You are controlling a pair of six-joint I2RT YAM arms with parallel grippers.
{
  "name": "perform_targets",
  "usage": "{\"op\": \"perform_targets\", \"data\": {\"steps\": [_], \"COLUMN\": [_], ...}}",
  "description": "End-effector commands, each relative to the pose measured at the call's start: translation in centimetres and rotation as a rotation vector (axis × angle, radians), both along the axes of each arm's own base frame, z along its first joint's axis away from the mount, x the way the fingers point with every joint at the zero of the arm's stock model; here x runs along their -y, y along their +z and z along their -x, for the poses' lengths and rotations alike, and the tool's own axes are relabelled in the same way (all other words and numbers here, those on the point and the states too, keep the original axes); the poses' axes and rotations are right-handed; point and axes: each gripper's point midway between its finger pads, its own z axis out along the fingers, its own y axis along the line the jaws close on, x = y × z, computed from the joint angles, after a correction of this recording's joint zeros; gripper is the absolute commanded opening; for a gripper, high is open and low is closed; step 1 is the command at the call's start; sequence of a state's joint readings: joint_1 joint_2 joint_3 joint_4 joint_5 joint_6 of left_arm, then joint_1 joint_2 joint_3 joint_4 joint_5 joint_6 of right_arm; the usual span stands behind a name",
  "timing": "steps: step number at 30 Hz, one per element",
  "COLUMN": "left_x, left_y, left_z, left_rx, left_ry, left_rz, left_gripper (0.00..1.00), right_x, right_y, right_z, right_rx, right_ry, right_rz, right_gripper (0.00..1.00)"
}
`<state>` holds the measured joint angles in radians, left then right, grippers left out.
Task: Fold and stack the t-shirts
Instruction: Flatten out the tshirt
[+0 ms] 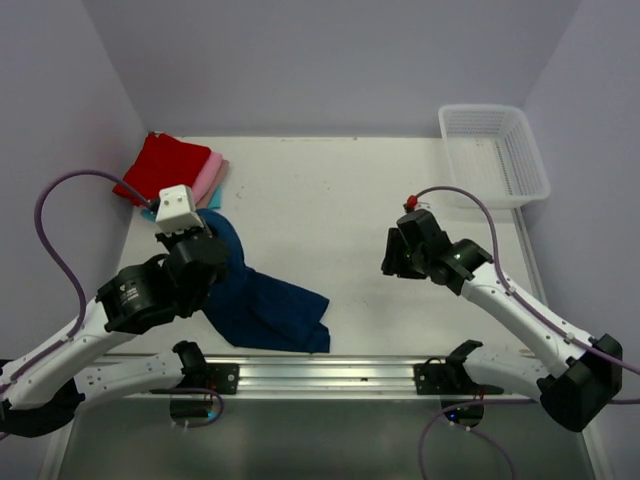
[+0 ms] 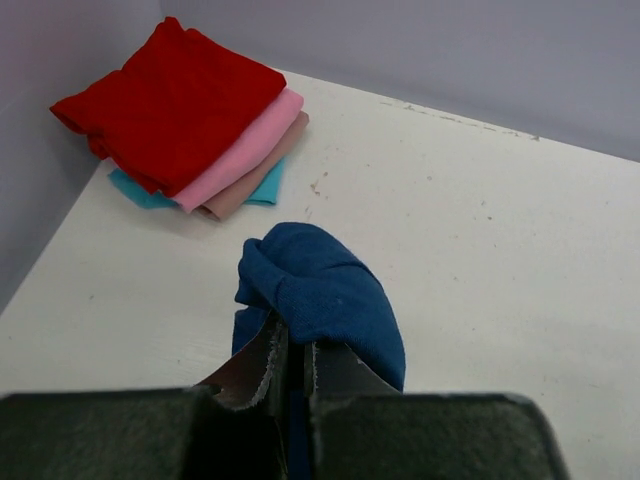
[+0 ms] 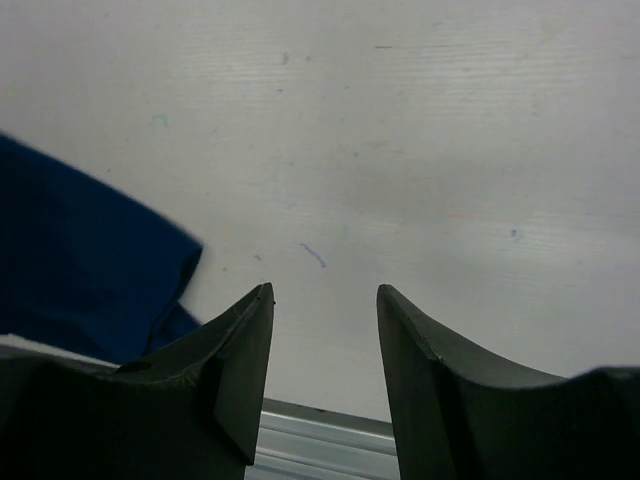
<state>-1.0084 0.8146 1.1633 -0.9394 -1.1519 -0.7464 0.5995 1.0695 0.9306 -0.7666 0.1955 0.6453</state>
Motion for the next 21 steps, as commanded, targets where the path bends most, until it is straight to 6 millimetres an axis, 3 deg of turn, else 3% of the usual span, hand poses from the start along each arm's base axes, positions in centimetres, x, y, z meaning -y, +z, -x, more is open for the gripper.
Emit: {"op": "perform_targets", "data": {"steps": [1,6,11,14,18,19,20,21], "left_x": [0.4,0.7,0.4,0.2,0.1,0.0,0.0,0.0], "left_y": [2.6,2.2,1.9,1.7,1.3,1.3,1.1,1.0], "left_z": [-0.6,-0.6,-0.4,-0.4,-0.3,-0.2,-0.2,-0.1], "left_rx": [0.066,0.055,0.052,0.053,0.054,0.054,0.051,0.049], "left_ry": [0.013,0.003,0.013,0.017,0.022,0.021,0.021,0.018], "left_rz": [0.054,0.055,0.065,0.070,0.074,0.081,0.081,0.086], "left_gripper": [0.00,0.00,0.00,0.00,0.00,0.00,0.00,0.00], "right_x": [-5.7,-11.2,-15.0,-17.7,-21.9,-22.9,-23.3,-24.1], "right_y": [0.5,-1.5,-2.3,-3.0,-4.4,-4.0,-5.1,-5.0], "right_z": [-0.3,0.2,1.6,3.3,7.6,7.9,8.6,9.4], "right_rx": [0.023,-0.016,-0.033,-0.051,-0.095,-0.089,-0.114,-0.114], "right_ry": [0.133,0.266,0.346,0.409,0.555,0.576,0.596,0.623], "right_rz": [-0.146,-0.204,-0.225,-0.237,-0.211,-0.215,-0.185,-0.185], "right_gripper": [0.49,0.44,0.37,0.35,0.35,0.35,0.35,0.35]}}
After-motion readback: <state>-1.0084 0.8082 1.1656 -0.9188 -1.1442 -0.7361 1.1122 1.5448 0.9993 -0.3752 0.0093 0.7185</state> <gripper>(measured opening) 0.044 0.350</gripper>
